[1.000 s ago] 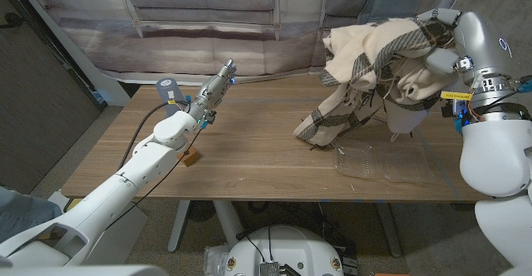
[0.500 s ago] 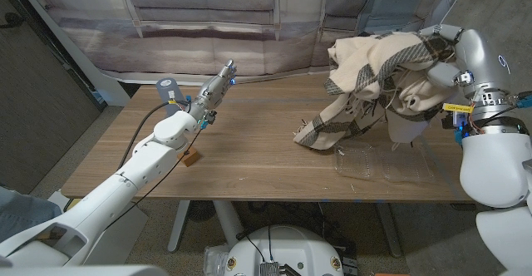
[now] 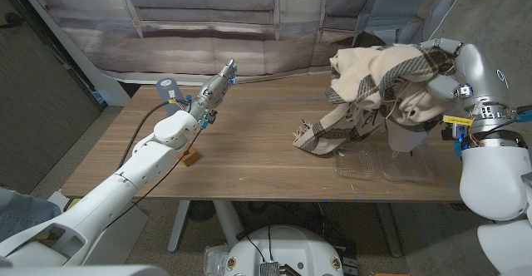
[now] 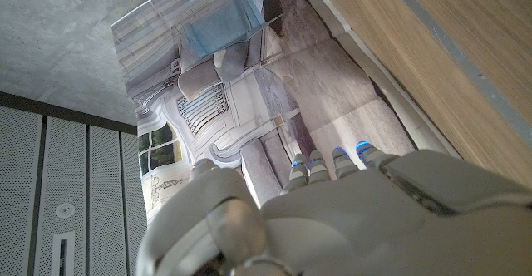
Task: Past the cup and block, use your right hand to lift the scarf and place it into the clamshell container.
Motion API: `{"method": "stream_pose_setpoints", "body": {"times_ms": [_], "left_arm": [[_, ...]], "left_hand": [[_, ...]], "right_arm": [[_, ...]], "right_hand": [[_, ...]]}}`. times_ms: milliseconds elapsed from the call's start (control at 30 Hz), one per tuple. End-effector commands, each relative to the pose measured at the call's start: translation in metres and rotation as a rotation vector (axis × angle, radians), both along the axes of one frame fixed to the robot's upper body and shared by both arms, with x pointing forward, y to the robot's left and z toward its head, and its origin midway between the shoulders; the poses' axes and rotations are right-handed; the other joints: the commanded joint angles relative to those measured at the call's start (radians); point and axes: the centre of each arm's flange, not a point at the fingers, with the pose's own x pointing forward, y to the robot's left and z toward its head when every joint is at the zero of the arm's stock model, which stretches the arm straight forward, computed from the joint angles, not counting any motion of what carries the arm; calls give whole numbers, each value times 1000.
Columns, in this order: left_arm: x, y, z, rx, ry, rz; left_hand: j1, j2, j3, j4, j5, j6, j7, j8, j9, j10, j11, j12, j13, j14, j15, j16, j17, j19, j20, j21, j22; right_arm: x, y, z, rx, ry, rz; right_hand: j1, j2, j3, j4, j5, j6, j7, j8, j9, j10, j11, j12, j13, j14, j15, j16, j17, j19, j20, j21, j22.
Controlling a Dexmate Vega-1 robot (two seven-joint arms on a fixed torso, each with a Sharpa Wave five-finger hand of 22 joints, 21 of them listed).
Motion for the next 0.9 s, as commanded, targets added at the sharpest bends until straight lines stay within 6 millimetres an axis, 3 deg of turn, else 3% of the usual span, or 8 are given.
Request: {"method": "stream_pose_setpoints", "body": {"times_ms": [33, 333, 900], "left_arm": [[-2, -1, 3, 6, -4, 2], [-3, 1, 1, 6, 5, 9], [2, 3, -1, 14, 27, 16]], "left_hand": [[12, 0, -8, 1, -2, -2, 2, -3, 5, -2, 2, -1, 4, -5, -1, -3, 2, -116, 1, 2, 5], [13, 0, -10, 1, -2, -1, 1, -3, 5, -2, 2, -1, 4, -2, -1, -2, 2, -116, 1, 2, 5], [14, 1, -12, 2, -2, -1, 3, -3, 5, -2, 1, -1, 4, -4, -1, -2, 2, -117, 2, 2, 5]], "right_arm": [[8, -2, -22, 39, 25, 27], [17, -4, -37, 56, 40, 20], [37, 3, -44, 58, 78, 32]], "right_hand": [[82, 92, 1, 6, 5, 11, 3, 2, 3, 13, -3, -8, 4, 139, -148, -2, 4, -110, -114, 4, 2], [82, 91, 0, 5, 5, 13, 3, 2, 3, 16, -2, -11, 7, 140, -148, -2, 3, -112, -114, 6, 2], [80, 92, 0, 5, 5, 12, 3, -1, 4, 18, -4, -16, 13, 139, -148, -3, 3, -115, -114, 7, 2]]}}
